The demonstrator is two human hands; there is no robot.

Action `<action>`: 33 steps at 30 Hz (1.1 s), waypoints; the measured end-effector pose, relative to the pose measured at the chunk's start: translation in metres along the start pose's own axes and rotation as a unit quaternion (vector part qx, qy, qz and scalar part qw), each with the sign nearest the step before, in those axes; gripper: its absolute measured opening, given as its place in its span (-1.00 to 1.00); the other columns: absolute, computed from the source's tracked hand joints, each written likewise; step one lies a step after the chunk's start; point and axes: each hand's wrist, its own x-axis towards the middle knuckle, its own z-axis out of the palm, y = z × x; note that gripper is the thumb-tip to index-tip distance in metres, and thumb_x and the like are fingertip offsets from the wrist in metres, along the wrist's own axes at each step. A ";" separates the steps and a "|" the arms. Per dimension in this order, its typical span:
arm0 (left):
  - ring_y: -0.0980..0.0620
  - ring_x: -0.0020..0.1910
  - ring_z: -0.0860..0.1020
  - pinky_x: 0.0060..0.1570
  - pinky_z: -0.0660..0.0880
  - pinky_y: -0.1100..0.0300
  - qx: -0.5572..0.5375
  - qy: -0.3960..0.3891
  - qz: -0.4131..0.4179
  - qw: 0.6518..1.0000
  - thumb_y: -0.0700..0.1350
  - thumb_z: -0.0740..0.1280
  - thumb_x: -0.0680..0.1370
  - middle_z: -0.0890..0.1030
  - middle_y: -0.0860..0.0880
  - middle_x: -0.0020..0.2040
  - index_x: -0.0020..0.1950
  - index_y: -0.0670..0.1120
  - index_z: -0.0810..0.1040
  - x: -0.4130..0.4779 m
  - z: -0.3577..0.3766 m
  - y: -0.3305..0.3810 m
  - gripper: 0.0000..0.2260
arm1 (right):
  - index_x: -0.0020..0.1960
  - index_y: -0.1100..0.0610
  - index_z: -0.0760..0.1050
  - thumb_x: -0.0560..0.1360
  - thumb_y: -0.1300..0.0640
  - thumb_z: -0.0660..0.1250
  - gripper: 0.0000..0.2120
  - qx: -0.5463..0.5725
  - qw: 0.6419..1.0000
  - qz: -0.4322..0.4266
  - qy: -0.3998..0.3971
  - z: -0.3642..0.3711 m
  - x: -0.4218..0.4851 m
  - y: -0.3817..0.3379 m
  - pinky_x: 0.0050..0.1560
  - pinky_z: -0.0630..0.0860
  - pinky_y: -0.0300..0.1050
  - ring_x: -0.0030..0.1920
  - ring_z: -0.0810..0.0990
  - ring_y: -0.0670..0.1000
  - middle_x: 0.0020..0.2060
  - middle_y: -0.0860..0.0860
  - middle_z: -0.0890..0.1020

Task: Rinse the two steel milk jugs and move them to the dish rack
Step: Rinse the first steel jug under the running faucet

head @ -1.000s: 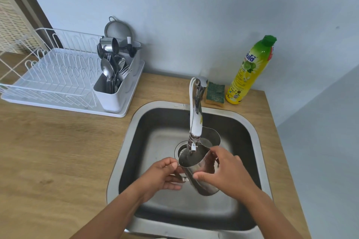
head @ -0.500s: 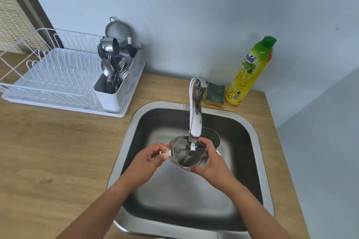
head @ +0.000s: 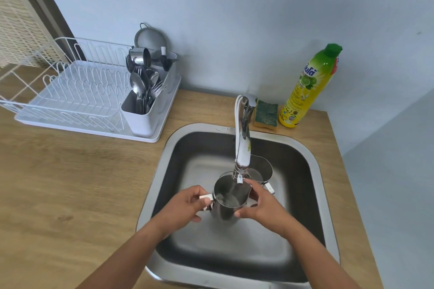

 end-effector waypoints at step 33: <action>0.00 -0.04 0.67 -0.18 0.61 0.15 -0.006 0.018 -0.002 1.000 -0.01 0.24 0.63 0.67 -0.01 0.06 0.02 -0.09 0.52 0.009 0.001 -0.002 -0.84 | 0.28 -0.04 0.36 0.37 0.12 0.56 -0.42 -0.019 1.000 0.004 0.022 -0.002 0.014 -0.003 0.29 0.44 -0.10 0.18 0.57 -0.06 0.09 -0.13 0.60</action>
